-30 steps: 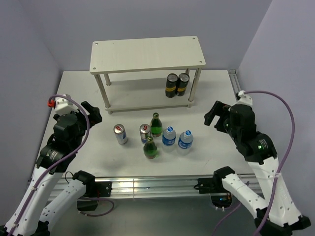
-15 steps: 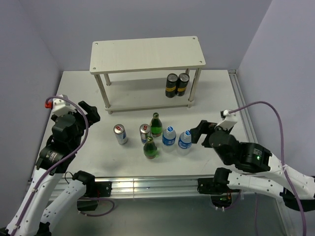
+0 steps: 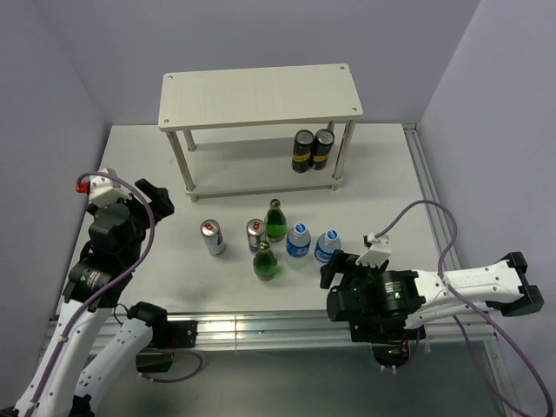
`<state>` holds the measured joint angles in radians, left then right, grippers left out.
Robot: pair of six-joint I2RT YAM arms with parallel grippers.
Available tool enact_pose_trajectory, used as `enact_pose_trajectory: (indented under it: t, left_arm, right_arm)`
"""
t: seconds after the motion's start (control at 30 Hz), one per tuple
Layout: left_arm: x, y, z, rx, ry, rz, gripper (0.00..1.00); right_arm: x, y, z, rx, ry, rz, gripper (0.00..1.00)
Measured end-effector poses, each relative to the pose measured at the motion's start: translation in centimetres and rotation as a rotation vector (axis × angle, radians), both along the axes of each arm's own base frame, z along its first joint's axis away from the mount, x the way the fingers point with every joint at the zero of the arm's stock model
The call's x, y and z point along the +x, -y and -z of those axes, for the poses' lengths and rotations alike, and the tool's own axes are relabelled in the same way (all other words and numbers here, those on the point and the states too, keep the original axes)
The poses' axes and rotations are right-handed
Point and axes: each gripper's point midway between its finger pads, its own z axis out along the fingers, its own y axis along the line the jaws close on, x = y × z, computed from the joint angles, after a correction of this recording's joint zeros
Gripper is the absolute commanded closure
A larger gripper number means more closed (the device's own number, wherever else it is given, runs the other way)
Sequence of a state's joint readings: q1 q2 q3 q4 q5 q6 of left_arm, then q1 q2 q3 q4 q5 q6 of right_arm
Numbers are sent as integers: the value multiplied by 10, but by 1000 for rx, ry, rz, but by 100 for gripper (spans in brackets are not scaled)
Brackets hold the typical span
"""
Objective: Place and organize the beverage onto the shelf
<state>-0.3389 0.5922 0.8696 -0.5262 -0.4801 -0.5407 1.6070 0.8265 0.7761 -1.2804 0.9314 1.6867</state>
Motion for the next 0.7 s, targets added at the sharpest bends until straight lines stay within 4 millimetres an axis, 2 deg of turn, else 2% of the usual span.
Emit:
enact_pose_trajectory:
  t: [0.17,0.23,0.3,0.47,0.7]
  left_arm:
    - [0,1,-3,-3,14,10,2]
    - [0,1,-4,-4,15,10,2]
    - [0,1,-4,-5,17,10,2]
    - [1,0,-1,-7,14,12,2]
    - [2,1,-2,-11,21,15,2]
  right_arm:
    - [1,24,47,-20,-11,44,0]
    - [1,23,57,-5,-12,44,0]
    - [2,18,59,25,-4,47,0]
    - [9,5,51,88,51,58,0]
    - [30,1,51,92,112,107,0]
